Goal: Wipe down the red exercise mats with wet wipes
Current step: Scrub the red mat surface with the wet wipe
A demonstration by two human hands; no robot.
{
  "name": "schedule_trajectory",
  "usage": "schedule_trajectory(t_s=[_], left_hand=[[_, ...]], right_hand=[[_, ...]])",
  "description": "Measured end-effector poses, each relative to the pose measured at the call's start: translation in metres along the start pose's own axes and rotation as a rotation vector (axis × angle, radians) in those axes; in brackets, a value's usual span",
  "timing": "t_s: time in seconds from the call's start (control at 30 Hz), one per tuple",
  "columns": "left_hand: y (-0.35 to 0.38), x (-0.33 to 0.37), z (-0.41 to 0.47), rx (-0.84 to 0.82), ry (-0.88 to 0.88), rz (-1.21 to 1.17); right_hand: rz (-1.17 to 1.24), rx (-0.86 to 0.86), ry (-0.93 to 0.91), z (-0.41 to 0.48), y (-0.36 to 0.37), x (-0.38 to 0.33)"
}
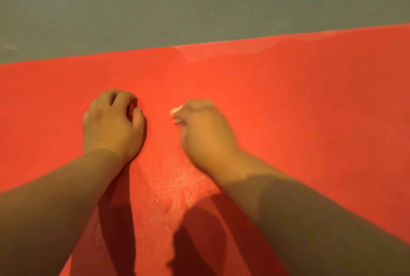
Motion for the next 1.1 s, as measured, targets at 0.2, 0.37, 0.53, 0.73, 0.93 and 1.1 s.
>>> schedule_trajectory(t_s=[0.2, 0.37, 0.53, 0.73, 0.93, 1.1], left_hand=[[-0.001, -0.001, 0.004, -0.1, 0.001, -0.042], [-0.002, -0.002, 0.009, -0.063, -0.006, -0.061], [0.001, -0.004, 0.013, -0.03, -0.012, -0.043], [0.001, -0.007, 0.021, 0.019, -0.029, 0.003], [0.001, -0.005, 0.034, -0.054, 0.055, -0.109], [0.003, -0.008, 0.041, -0.128, 0.069, -0.058]], right_hand=[[-0.12, 0.023, 0.18, 0.028, -0.059, 0.084], [-0.01, 0.121, 0.35, 0.034, -0.049, 0.071], [-0.02, -0.135, -0.241, 0.015, 0.0, -0.014], [-0.107, 0.137, 0.483, 0.071, -0.086, 0.123], [-0.138, 0.0, 0.043, 0.074, -0.016, 0.016], [-0.16, -0.021, 0.139, 0.091, -0.049, 0.059]])
Point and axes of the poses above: each hand's wrist, its own z-axis towards the middle knuckle, its own y-axis out of the palm, x = y × z, the point moved 1 cm from there along z, towards the middle knuckle, and after that the axes turned 14 degrees about -x, right-handed, at the moved point
